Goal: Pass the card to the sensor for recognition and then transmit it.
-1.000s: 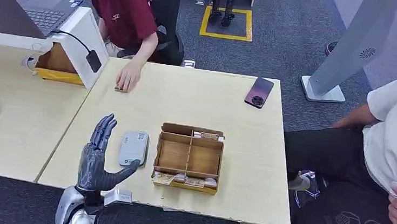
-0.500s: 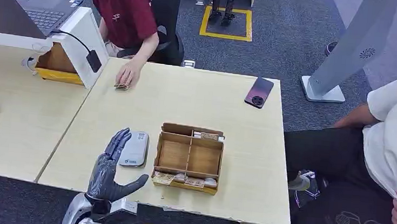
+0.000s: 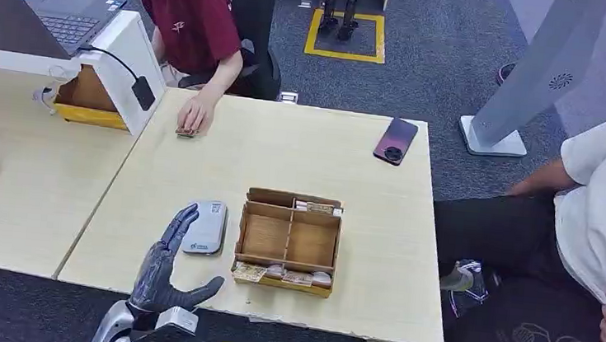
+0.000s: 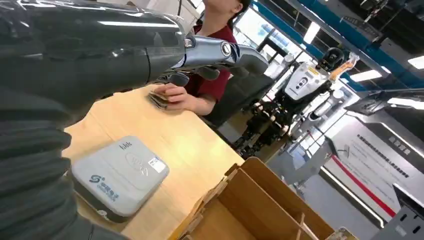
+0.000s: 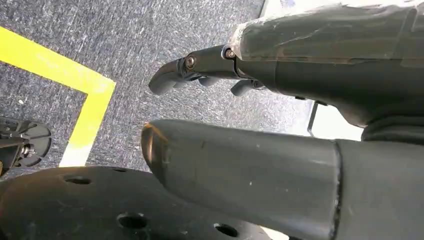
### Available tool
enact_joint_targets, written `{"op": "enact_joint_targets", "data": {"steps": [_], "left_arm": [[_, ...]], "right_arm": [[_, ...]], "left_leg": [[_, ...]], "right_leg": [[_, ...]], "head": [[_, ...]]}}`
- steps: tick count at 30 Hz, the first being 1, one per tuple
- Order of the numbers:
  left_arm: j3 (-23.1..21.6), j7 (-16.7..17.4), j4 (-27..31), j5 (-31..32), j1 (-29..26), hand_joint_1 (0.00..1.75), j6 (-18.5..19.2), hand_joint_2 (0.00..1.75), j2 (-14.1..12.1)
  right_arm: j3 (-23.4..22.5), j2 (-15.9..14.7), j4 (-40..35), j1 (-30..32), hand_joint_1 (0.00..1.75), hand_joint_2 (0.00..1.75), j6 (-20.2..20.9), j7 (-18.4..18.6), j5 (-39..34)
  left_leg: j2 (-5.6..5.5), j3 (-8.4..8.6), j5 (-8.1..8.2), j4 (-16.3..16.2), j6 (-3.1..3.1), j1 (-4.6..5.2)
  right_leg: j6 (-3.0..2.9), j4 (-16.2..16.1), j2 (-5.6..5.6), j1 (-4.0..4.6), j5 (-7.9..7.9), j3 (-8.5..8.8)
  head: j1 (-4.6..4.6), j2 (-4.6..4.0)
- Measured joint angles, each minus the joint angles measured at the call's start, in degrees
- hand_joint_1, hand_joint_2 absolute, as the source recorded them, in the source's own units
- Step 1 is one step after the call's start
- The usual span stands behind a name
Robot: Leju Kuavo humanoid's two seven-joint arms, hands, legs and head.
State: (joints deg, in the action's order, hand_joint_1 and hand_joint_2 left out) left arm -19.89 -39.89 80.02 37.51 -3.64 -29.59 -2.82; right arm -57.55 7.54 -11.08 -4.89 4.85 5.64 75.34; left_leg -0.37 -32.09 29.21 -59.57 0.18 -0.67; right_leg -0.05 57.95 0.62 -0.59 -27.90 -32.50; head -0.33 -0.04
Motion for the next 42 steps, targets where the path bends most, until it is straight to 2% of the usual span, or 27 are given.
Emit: {"op": "enact_joint_targets", "data": {"steps": [8,15,21,25,31,33,37,42], "left_arm": [[0.0,0.0,0.0,2.49,-0.62,0.0,-0.87,1.75,-0.44],[-1.73,2.82,-0.46,9.83,-0.74,0.0,-7.01,1.75,-1.12],[-3.24,3.47,-1.68,10.2,-0.72,0.0,-8.3,1.75,-1.51],[-4.72,4.67,-2.93,12.65,-0.72,0.0,-9.81,1.75,-1.71],[-6.23,4.9,-4.68,12.06,-0.63,0.0,-9.97,1.75,-1.92],[-6.71,5.18,-4.98,13.61,-0.57,0.0,-9.99,1.75,-1.9],[-6.75,4.7,-5.62,17.77,-0.58,0.0,-9.99,1.75,-1.24],[-4.61,1.79,-6.19,24.27,-0.79,0.0,-10.03,1.75,1.6]], "right_arm": [[0.0,0.0,0.0,-0.02,0.0,0.0,0.0,0.0,0.09],[0.02,0.0,0.0,-0.06,0.0,0.0,0.0,0.0,0.2],[0.05,-0.02,0.0,-0.07,0.0,0.0,0.0,0.0,0.3],[0.04,0.0,0.0,-0.09,0.0,0.0,-0.07,0.02,0.68],[0.09,0.0,0.0,-0.11,0.0,0.0,-0.09,0.2,0.96],[0.09,0.0,0.0,-0.11,0.0,0.0,-0.07,0.2,0.96],[0.18,0.0,0.0,-0.12,0.0,0.0,-0.07,0.22,1.07],[0.29,0.0,0.0,-0.14,0.0,0.0,-0.07,0.37,1.33]], "left_leg": [[0.0,0.0,0.0,0.0,0.0,0.0],[0.0,0.0,0.0,0.0,0.0,0.0],[0.0,0.0,0.0,0.0,0.0,0.0],[0.0,0.0,0.0,0.0,0.0,0.0],[0.0,0.0,0.0,0.0,0.0,0.0],[-0.01,0.0,0.0,0.0,0.0,0.0],[0.0,0.0,0.0,0.0,0.0,0.0],[-0.01,-0.01,0.0,0.0,0.0,0.01]], "right_leg": [[0.0,0.0,0.0,0.0,0.0,0.0],[0.0,0.0,0.0,0.0,0.0,0.0],[0.0,0.0,0.0,0.0,0.0,0.0],[0.0,0.0,0.0,0.0,0.0,0.0],[0.0,0.0,0.0,0.0,0.0,0.0],[0.0,0.0,0.0,0.0,0.0,0.0],[0.0,0.0,0.0,0.0,0.0,0.0],[0.0,0.0,-0.02,-0.01,0.0,0.0]], "head": [[0.0,0.0],[0.0,0.0],[0.02,0.0],[0.0,0.0],[0.0,0.0],[0.02,0.0],[0.02,0.0],[0.02,0.0]]}}
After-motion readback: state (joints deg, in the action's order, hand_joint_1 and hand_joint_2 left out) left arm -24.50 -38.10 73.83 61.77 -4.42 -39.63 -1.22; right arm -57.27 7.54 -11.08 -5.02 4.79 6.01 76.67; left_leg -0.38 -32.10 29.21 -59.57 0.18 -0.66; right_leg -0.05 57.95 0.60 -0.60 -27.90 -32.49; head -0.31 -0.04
